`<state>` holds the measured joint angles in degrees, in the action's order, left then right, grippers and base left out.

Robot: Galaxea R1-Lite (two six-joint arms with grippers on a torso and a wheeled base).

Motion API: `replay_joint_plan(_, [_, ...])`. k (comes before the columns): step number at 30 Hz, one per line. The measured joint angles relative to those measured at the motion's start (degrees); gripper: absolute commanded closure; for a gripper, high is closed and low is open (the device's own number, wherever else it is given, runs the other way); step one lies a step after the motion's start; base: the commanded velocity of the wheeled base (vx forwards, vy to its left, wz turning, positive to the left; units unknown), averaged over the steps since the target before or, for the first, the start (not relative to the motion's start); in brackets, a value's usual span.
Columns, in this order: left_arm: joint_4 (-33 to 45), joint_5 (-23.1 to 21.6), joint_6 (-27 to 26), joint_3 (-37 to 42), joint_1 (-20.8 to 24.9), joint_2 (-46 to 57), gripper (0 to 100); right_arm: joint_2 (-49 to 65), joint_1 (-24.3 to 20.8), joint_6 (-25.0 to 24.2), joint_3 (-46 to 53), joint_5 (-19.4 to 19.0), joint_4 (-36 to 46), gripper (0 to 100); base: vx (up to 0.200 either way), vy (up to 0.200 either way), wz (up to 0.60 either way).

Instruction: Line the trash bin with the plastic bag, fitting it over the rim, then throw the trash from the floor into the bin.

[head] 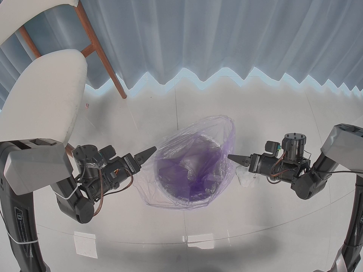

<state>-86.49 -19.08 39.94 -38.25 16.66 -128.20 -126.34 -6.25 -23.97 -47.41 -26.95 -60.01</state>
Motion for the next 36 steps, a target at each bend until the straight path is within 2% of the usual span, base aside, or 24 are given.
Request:
replay_joint_plan(3, [0.0,0.0,-0.94,0.39,0.04,0.02,0,2.34,-1.71,3.74,0.55,3.94,6.69,0,0.0,0.0,0.0])
replay_joint_plan(7, [0.0,0.0,-1.57,0.8,0.04,0.02,0,2.83,-4.41,8.2,0.8,8.62,8.91,0,0.0,0.0,0.0])
replay_joint_plan(12, [0.0,0.0,-1.87,1.1,0.06,-0.05,0,0.82,-7.96,9.57,0.83,11.69,7.14,0,0.0,0.0,0.0])
replay_joint_plan(18, [0.02,0.0,-1.97,1.11,0.11,-0.22,0,-2.46,-9.67,9.68,-1.54,15.43,6.84,0,0.0,0.0,0.0])
replay_joint_plan(19, [0.02,-0.02,-2.0,1.11,0.11,-0.24,0,-2.96,-9.7,9.68,-2.01,15.92,6.81,100,0.0,0.0,0.0])
replay_joint_plan(29, [0.02,-0.02,-2.0,0.79,-0.84,0.5,0,-3.43,-9.75,9.63,-3.04,16.12,7.11,100,0.0,0.0,0.0])
replay_joint_plan(36, [0.02,-0.13,-2.0,0.91,-1.01,1.01,0,0.0,-8.11,11.22,-2.23,11.85,11.43,100,0.0,0.0,0.0])
